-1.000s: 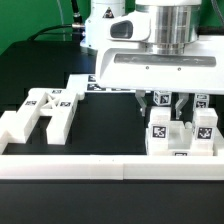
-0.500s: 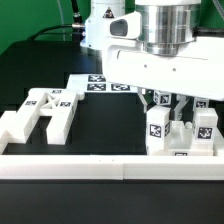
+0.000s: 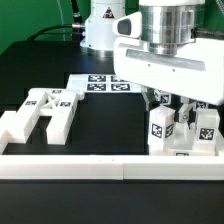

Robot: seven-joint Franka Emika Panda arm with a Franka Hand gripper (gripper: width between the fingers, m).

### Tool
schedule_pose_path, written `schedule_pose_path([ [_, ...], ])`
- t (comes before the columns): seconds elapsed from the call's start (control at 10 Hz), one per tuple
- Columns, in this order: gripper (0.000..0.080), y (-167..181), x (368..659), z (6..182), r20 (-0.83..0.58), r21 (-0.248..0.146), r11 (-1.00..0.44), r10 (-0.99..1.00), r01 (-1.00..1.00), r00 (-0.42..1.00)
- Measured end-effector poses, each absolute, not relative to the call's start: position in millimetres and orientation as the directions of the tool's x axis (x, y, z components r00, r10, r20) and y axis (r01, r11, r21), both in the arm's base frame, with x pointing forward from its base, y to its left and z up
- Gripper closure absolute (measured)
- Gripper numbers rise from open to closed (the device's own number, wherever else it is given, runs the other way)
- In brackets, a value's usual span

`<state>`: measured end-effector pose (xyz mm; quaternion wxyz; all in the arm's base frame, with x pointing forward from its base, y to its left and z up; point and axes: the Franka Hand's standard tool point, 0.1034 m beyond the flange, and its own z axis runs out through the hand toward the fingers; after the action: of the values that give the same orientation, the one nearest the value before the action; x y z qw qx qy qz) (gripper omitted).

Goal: Assemble chair

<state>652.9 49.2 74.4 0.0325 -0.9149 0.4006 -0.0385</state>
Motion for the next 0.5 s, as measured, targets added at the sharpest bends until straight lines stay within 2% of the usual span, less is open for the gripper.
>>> schedule_pose_path([
  [0.1,0.0272,49.3,652.8,74.2,0.047,-0.089,-0.706,-0.708,-0.703,0.705],
  [0.2,0.0189,48.9,652.9,74.2,0.052,-0.085,-0.731,-0.682,-0.677,0.730],
  [0.3,0.0158,48.8,652.9,74.1,0.061,-0.078,-0.800,-0.599,-0.594,0.798],
  [0.5,0.0152,43.0,653.0,72.9,0.078,-0.058,-0.909,-0.416,-0.413,0.906],
])
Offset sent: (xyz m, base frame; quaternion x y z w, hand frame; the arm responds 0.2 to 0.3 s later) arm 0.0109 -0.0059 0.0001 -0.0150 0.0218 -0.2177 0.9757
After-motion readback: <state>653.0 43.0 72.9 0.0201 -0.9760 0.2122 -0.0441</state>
